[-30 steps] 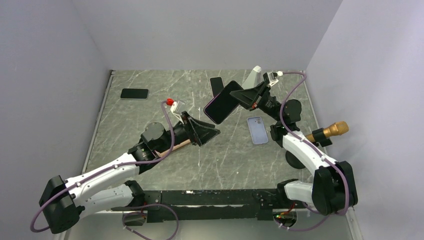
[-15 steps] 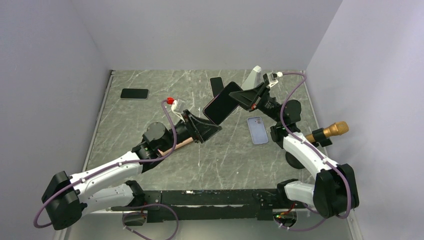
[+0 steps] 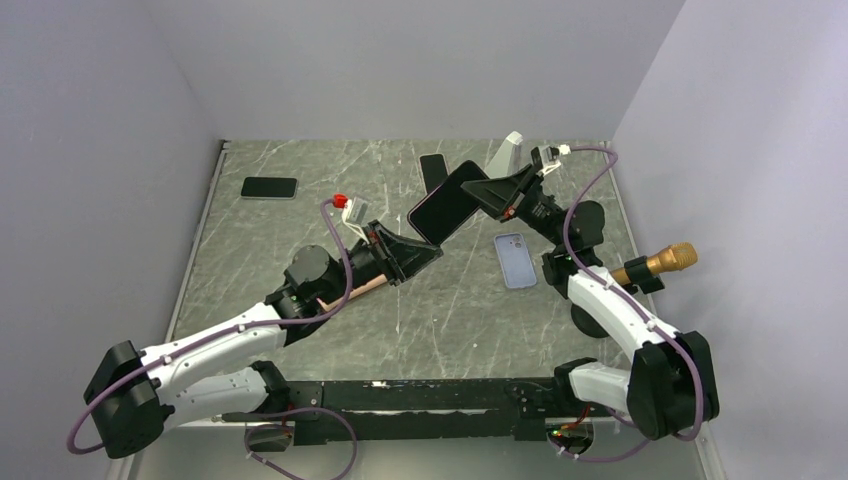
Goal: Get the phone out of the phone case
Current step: Remove the phone case from the phone.
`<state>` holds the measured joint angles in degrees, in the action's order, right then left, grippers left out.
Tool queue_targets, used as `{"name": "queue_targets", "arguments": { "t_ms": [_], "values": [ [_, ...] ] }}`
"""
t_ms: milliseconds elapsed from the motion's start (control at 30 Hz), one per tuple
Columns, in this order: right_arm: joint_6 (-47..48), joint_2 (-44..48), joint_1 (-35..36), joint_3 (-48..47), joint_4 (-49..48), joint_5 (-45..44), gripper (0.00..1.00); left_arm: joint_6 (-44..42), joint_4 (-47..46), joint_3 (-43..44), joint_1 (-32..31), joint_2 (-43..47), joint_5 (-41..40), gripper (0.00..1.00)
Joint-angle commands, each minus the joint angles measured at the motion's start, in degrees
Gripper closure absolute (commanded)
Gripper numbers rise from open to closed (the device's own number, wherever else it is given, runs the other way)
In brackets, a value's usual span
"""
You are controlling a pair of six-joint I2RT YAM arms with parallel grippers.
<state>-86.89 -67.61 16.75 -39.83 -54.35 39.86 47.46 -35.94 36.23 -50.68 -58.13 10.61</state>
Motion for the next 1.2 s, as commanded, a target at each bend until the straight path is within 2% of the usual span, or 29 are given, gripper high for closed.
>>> {"name": "queue_targets", "arguments": {
  "t_ms": [0,167,300,400,467,567,633,733,800,1000,1167],
  "values": [
    [-3.46,3.28,0.65,-1.08,-5.79,0.28,1.0,0.77,-1.33,1.58,0.53,-1.14,-2.76,0.85],
    [-12.8,5.01,0.73,-1.04,-12.04,-1.14,1.0,6.68,3.89,-1.16,4.59,-2.59,-2.37,0.98],
    [-17.48,4.53,0.75,-2.81,-15.68,-0.9,1.0,9.98,0.17,-4.37,6.1,-4.54,0.12,1.0],
    [-13.25,5.18,0.56,-2.39,-9.39,-1.06,1.0,8.92,-3.5,-3.24,5.79,-5.48,4.33,0.96],
    [-9.71,4.87,0.61,-2.07,-6.54,-1.02,1.0,6.97,-4.72,-2.2,4.66,-4.93,6.57,0.85],
    [-8.6,3.19,0.54,-0.57,-7.45,-1.88,1.0,3.67,-5.08,-1.96,2.73,-1.45,6.81,0.56],
    [-9.35,2.18,0.34,0.19,-9.13,-2.41,1.0,2.2,-6.12,-2.83,1.69,0.95,6.54,0.41],
    [-8.33,1.85,0.38,0.74,-8.8,-2.84,1.0,1.63,-8.92,-4.51,1.43,3.88,6.44,0.26],
    [-6.06,2.5,0.47,0.54,-6.1,-3.09,1.0,1.87,-10.24,-5.08,1.38,5.0,5.74,0.2],
    [1.32,5.96,0.73,-1.18,3.64,-4.12,1.0,4.05,-15.03,-3.62,1.4,2.45,7.12,0.22],
    [3.5,7.16,0.98,-2.16,6.81,-4.33,1.0,5.67,-16.77,-2.73,1.44,-0.8,7.32,0.36]
  ]
}}
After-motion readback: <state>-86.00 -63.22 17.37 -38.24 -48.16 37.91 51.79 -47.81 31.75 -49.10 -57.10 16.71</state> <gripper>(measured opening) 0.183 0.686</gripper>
